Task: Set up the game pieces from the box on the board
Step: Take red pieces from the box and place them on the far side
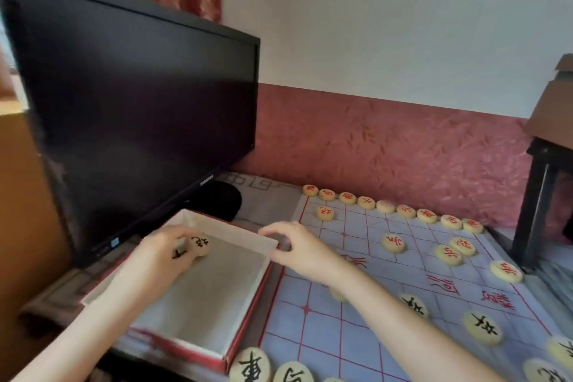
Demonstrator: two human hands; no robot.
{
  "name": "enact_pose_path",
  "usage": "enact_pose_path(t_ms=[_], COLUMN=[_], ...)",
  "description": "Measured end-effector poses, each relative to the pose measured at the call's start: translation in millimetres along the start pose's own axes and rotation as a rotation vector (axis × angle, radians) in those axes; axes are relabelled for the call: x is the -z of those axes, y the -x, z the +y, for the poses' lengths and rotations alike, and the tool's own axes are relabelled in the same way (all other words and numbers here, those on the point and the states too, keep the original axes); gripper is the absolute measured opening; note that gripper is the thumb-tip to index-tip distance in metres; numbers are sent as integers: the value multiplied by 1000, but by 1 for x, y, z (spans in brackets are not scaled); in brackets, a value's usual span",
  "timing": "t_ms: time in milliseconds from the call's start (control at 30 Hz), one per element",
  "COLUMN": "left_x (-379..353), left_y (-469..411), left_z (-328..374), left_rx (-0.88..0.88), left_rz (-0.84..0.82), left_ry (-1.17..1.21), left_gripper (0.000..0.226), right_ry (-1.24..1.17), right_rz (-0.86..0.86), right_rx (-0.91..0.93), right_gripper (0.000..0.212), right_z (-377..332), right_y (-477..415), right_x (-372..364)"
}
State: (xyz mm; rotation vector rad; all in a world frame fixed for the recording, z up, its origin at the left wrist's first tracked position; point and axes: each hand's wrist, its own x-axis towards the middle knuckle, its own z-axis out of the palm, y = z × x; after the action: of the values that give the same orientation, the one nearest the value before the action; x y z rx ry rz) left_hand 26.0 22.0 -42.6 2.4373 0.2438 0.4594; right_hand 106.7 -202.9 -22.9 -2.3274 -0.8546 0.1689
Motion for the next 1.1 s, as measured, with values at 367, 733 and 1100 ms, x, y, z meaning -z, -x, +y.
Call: enact_pose_path(t_ms=[367, 733, 1100], left_x=[13, 18, -18], left_y=[23, 31, 1], left_z=[-44, -50, 2], left_rx=[38, 35, -83], left_rz=[-26, 59, -21], left_ry=[-158, 49, 125], left_gripper=[58, 64, 51], right_ry=[-80, -47, -57], right_rz=[-122, -50, 86], right_rx=[13, 49, -4], right_gripper=[59, 56, 51], right_z=[-38, -33, -5], right_y=[-72, -72, -22], right_x=[-86, -90, -21])
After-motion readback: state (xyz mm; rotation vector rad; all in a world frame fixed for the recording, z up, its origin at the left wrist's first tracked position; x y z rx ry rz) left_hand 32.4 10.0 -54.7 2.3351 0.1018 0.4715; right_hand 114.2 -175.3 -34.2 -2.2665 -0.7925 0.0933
